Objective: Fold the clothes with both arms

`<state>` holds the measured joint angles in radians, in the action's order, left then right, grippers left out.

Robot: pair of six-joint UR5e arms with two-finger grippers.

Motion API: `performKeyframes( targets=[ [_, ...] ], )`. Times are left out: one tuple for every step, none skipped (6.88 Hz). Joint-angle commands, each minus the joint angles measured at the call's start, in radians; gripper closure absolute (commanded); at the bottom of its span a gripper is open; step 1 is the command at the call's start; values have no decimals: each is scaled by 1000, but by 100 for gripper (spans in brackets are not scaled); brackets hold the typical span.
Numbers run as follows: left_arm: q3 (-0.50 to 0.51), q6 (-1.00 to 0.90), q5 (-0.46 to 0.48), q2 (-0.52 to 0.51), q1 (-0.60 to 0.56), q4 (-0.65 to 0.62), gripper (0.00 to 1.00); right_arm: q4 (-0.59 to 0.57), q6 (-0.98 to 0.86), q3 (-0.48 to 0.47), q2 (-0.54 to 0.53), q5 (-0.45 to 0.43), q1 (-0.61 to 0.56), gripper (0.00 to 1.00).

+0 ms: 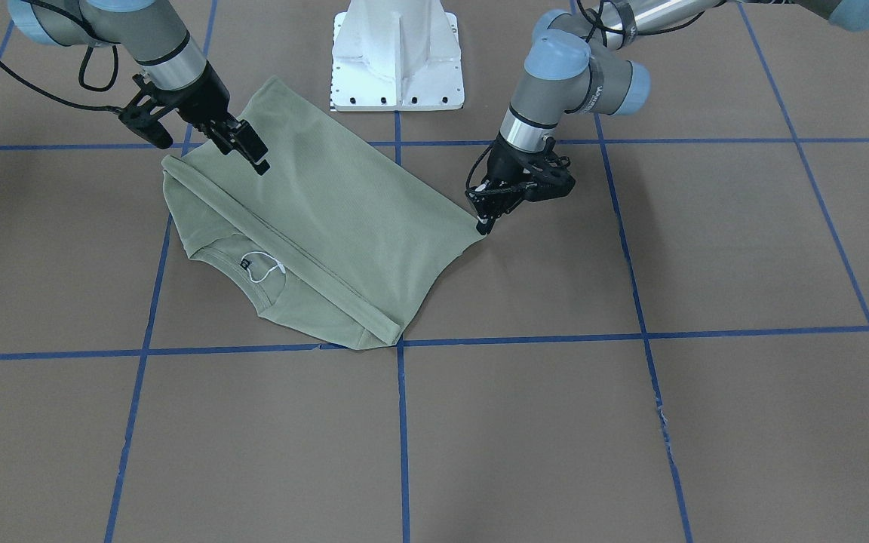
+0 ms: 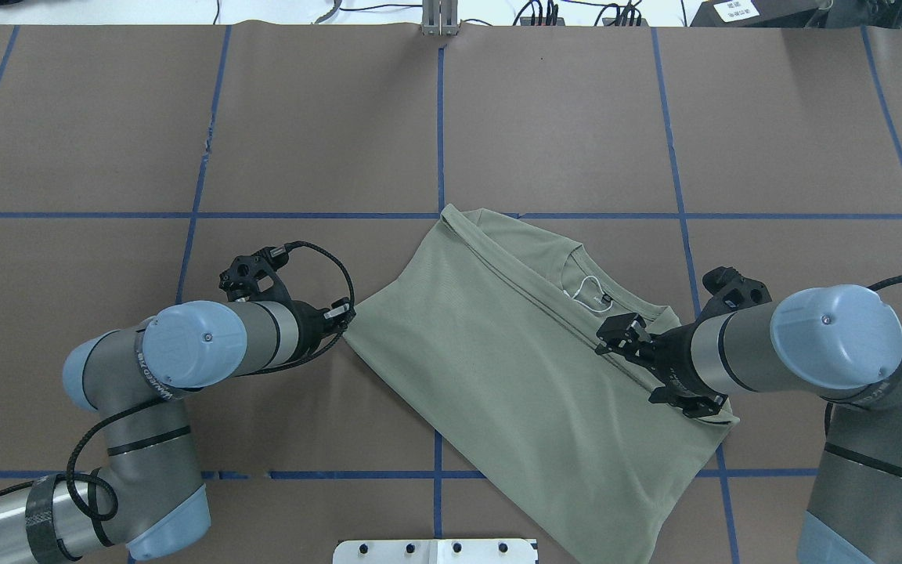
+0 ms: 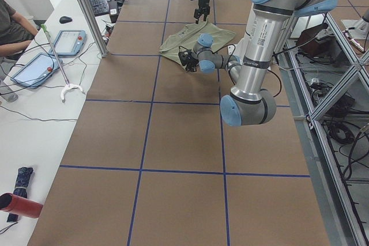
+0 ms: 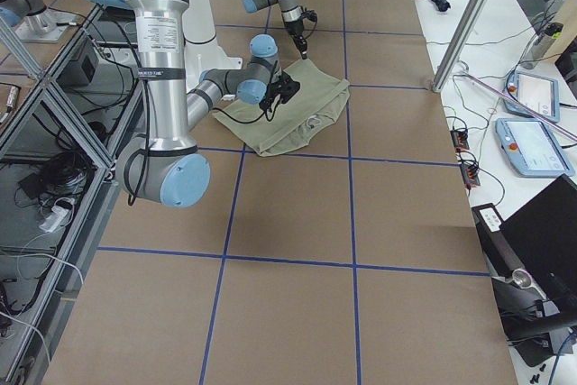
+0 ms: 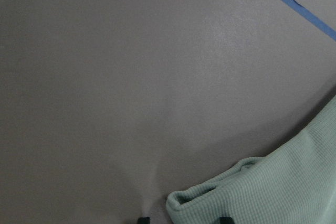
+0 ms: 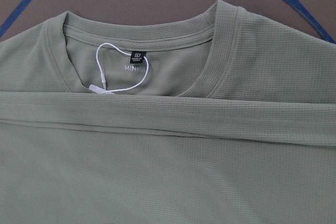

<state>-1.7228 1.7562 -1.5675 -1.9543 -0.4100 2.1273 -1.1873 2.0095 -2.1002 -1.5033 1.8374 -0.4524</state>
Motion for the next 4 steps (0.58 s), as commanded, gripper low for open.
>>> performKeyframes(
  targets=[
    [38, -114, 0, -8, -71, 0, 100, 0, 0, 2, 2, 0, 0, 0],
    [119, -133, 1, -68, -137, 8, 100, 0, 0, 2, 2, -1, -5, 0],
    [228, -164, 6, -159, -194, 16, 100, 0, 0, -1, 2, -3, -14, 0],
    [324, -164, 20, -234, -243, 55, 100, 2, 0, -6, 17, -7, -46, 0]
  ],
)
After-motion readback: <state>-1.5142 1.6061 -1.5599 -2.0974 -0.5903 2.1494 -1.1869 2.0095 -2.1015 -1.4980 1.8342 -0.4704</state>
